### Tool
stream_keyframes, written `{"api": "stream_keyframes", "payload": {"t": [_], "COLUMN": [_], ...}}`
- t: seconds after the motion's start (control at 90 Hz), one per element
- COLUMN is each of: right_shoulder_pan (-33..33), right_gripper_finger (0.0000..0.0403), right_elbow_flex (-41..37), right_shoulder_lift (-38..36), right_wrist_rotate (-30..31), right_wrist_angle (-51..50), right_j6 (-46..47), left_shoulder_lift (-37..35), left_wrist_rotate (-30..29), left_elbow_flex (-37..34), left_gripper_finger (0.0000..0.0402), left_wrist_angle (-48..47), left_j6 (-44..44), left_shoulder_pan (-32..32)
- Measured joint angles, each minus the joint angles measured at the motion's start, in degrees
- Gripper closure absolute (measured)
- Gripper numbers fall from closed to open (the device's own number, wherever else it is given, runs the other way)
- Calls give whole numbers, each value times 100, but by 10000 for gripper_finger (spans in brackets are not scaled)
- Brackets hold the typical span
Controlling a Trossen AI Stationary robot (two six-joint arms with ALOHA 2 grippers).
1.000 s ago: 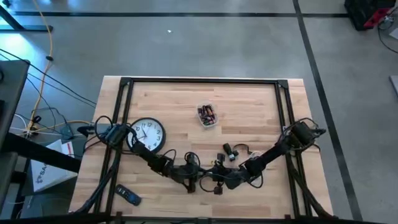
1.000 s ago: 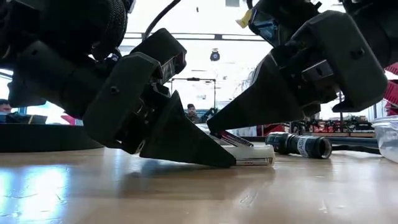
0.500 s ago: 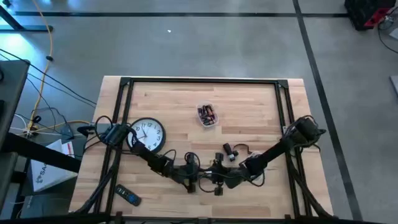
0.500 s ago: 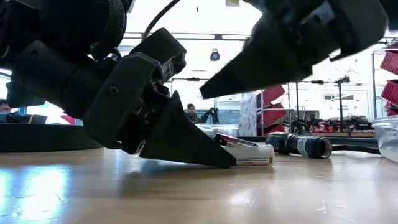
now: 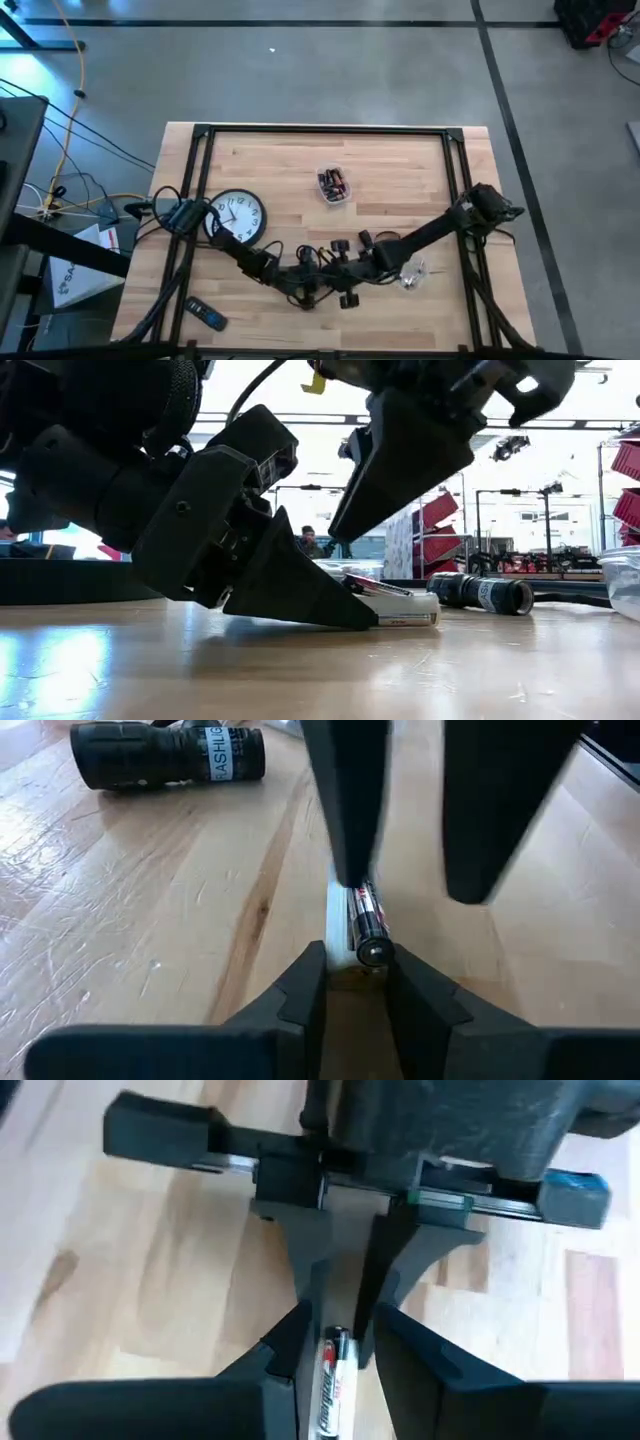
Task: Insert battery
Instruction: Insert the silver battery into the battery holder
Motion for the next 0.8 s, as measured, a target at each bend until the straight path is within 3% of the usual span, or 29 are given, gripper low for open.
{"api": "stream_keyframes", "payload": {"t": [0.411,0.8], "right_shoulder_pan": [-22,-21], "right_gripper_finger": [332,385], "right_elbow_flex": [-4,-41], "right_shoulder_lift": [277,277], "right_wrist_rotate": [-144,-135], "right_wrist_angle": [16,-125], "right_j6": [64,12], "left_shoulder_lift": [0,-2], "left_wrist_rotate": [-1,-1], "left_elbow_flex": [0,0], "left_gripper_finger": [336,336], "left_wrist_angle": [0,0], "left_j6": [-2,-4], "left_shoulder_pan": [-3,-3]}}
